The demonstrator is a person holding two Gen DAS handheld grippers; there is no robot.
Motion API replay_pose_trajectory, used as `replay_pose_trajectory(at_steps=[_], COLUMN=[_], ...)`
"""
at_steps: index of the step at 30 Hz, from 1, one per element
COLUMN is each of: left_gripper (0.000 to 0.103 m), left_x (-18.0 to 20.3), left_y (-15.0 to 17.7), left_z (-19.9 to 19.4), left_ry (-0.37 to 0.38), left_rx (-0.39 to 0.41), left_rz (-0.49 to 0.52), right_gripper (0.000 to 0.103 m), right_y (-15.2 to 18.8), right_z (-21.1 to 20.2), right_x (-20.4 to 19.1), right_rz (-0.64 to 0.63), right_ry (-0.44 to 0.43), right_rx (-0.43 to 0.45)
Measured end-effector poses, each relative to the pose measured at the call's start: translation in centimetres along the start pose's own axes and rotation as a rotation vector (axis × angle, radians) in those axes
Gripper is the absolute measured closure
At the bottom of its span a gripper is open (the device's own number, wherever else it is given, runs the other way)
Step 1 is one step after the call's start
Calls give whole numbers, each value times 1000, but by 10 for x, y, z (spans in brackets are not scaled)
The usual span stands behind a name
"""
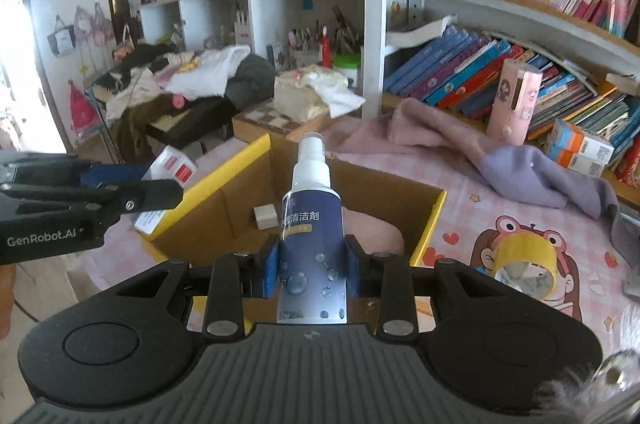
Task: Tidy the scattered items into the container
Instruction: 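Carry the medicine box and spray bottle over the yellow box with both grippers, then open both grippers to release the medicine box and spray bottle into the box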
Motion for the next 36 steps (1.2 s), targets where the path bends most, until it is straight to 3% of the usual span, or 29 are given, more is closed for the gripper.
replay_pose_trajectory(at_steps=[7, 12, 16, 21, 28, 36], left_gripper=[75, 75, 75, 75, 75, 70], left_x=[11, 18, 18, 15, 11, 9], left_y=[14, 32, 43, 49, 55, 54], left_z=[63, 94, 104, 110, 117, 116], left_ry=[1, -4, -22, -22, -9, -40], left_rx=[-123, -208, -256, -292, -337, -337], left_rz=[159, 318, 415, 442, 425, 411], right_gripper=[72, 72, 72, 72, 72, 71], right_y=[9, 25, 34, 44, 47, 42], right_z=[62, 109, 126, 136, 147, 144], right_x=[16, 18, 13, 5, 6, 5], right_rz=[-68, -199, -310, -376, -348, -343], right_ry=[-13, -54, -84, -134, -156, -148], right_rx=[-127, -296, -373, -435, -472, -429])
Point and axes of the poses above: each gripper's, at about its wrist camera, not at the fingertips, and z roughly the way its jaws point, x to its right, y to its underside, the point moved 8 cm from there along z, roughly the way its jaws point, and after that the axes turned 9 degrees about -y, right-handed, at the moved point
